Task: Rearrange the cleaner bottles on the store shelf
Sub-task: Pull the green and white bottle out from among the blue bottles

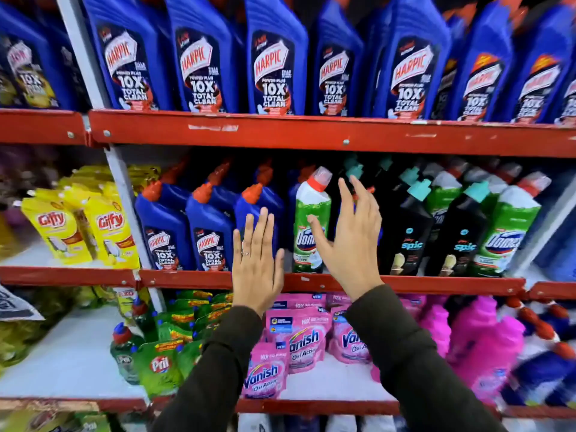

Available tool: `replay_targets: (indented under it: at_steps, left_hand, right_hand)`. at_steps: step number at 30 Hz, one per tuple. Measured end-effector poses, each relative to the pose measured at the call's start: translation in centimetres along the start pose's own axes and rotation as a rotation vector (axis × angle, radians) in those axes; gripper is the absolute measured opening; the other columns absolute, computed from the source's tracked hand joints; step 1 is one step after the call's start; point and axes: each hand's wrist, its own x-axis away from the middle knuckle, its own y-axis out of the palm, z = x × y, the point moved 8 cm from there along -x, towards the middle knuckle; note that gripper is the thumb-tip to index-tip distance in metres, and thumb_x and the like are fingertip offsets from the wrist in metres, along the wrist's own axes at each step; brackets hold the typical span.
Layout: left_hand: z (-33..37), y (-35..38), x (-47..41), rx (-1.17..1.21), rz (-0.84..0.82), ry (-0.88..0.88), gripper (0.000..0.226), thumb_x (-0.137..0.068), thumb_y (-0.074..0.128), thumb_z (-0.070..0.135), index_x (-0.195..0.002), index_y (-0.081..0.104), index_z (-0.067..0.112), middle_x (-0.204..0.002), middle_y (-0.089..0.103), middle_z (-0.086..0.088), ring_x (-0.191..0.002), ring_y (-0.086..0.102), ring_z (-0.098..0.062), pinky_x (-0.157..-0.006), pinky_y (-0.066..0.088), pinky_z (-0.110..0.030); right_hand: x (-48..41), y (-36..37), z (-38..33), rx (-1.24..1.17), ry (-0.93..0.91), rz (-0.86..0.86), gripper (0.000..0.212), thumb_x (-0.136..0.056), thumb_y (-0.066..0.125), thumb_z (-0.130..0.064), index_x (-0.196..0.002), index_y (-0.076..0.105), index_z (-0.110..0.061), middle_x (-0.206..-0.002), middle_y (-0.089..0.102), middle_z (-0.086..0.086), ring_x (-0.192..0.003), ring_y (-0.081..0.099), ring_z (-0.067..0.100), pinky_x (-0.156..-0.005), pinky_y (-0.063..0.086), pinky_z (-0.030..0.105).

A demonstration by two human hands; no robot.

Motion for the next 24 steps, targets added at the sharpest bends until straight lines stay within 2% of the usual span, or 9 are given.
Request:
replay_targets:
  at_steps: [3, 8, 11, 15, 24]
  left_hand:
    - [-1.7, 2.7, 1.1, -0.031, -0.024, -0.052, 0.066, -0.107, 0.029, 0.034, -0.163, 0.010, 0.006, -0.172, 0.006, -0.008, -0.161, -0.004, -0.021, -0.130, -0.007, -0.041]
    - [-2.4, 6.6, 1.5, -0.045, -0.006, 0.004, 0.075, -0.106, 0.031, 0.036, -0.164, -0.010, 0.011, -0.172, -0.017, -0.005, -0.160, -0.013, -0.020, -0.130, -0.007, -0.040]
    - [-2.6, 7.4, 1.9, -0.028, 0.068, 0.032, 0.070, -0.110, 0.024, 0.037, -0.164, -0.010, 0.009, -0.171, -0.018, -0.007, -0.160, -0.014, -0.020, -0.130, -0.007, -0.040]
    - [-2.7, 7.9, 2.1, -0.023, 0.094, 0.084, 0.065, -0.112, 0.016, 0.037, -0.164, -0.010, 0.008, -0.171, -0.019, -0.007, -0.160, -0.014, -0.020, -0.130, -0.007, -0.041]
    - [-3.3, 7.8, 2.3, -0.029, 0.122, 0.064, 0.064, -0.112, 0.018, 0.035, -0.164, -0.008, 0.005, -0.171, -0.017, -0.009, -0.160, -0.012, -0.022, -0.131, -0.006, -0.040]
  right_hand:
    - [-1.3, 1.8, -0.9, -0.037, 0.024, -0.018, 0.079, -0.095, 0.063, -0.041, -0.156, 0.029, -0.004, -0.158, 0.036, 0.017, -0.142, 0.037, 0.036, -0.119, 0.034, 0.048]
    - [-2.4, 4.2, -1.4, -0.033, 0.072, -0.067, 0.098, -0.089, 0.072, -0.036, -0.162, 0.012, -0.009, -0.155, 0.037, 0.016, -0.135, 0.044, 0.033, -0.104, 0.042, 0.031]
    - [-2.4, 4.8, -1.3, 0.025, 0.106, -0.033, 0.103, -0.086, 0.074, -0.042, -0.162, 0.012, -0.009, -0.148, 0.045, 0.015, -0.127, 0.050, 0.033, -0.095, 0.049, 0.035]
    - [-2.1, 5.8, -0.8, 0.032, 0.160, -0.030, 0.109, -0.085, 0.076, -0.047, -0.163, 0.007, -0.014, -0.134, 0.055, 0.010, -0.109, 0.061, 0.033, -0.074, 0.054, 0.041]
    - [-2.7, 5.5, -0.1, -0.098, 0.199, -0.053, 0.105, -0.084, 0.079, -0.039, -0.160, 0.009, -0.024, -0.146, 0.055, 0.007, -0.112, 0.066, 0.035, -0.081, 0.057, 0.045]
